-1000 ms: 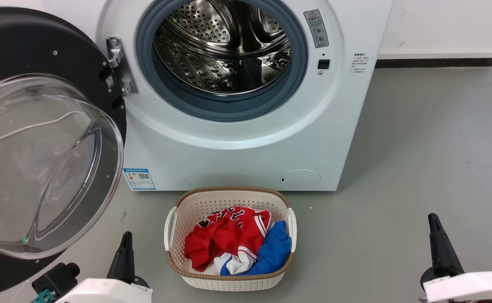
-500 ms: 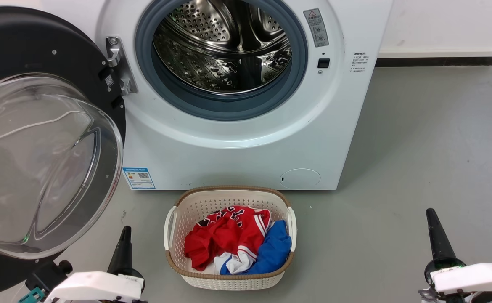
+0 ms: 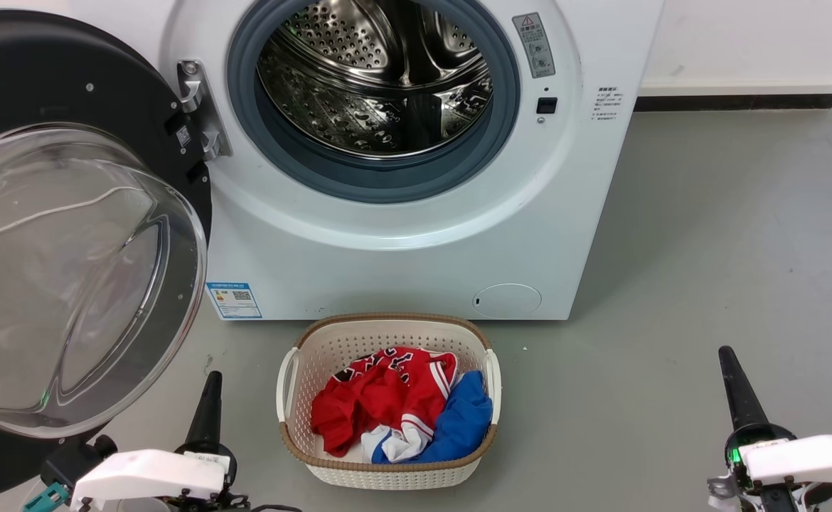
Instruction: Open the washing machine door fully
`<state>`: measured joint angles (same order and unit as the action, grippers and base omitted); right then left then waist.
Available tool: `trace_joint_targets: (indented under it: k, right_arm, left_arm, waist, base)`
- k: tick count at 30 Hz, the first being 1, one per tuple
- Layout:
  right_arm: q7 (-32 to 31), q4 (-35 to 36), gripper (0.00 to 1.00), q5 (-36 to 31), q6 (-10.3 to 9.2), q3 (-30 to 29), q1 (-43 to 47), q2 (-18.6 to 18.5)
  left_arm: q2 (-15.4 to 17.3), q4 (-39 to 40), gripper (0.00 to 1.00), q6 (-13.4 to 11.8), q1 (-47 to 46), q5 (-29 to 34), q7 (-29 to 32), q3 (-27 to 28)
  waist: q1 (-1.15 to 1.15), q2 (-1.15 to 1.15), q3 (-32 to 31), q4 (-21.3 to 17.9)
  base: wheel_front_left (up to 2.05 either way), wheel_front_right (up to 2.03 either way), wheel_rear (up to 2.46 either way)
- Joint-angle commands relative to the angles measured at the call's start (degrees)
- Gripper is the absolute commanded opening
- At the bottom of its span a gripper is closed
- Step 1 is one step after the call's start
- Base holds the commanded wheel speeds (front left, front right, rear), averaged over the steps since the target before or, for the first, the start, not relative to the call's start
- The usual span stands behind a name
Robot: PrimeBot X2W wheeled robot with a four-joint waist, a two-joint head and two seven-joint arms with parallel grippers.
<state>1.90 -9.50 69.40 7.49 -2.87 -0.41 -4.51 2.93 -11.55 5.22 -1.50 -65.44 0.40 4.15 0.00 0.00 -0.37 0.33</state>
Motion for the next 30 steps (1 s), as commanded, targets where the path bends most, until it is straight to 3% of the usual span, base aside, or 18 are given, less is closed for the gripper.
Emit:
trace_joint_targets:
  k: [1,30]
  right_arm:
    - [-0.5,0.1,0.0,1.4,0.01,-0.1,-1.6,-0.3]
    - [-4.4,-2.8,0.0,15.9,0.01,-1.0,-4.4,-0.1]
  left_arm:
    - [0.0,0.1,0.0,0.4,-1.3,-1.4,0.3,0.3]
    - [-0.1,-1.5,0.0,1.7,-3.7,-17.2,4.0,1.6]
  waist:
    - [0.0,0.0,0.0,0.0]
    - [0.0,0.0,0.3,-0.2]
  base:
    - [0.0,0.0,0.0]
    - [0.0,0.0,0.0]
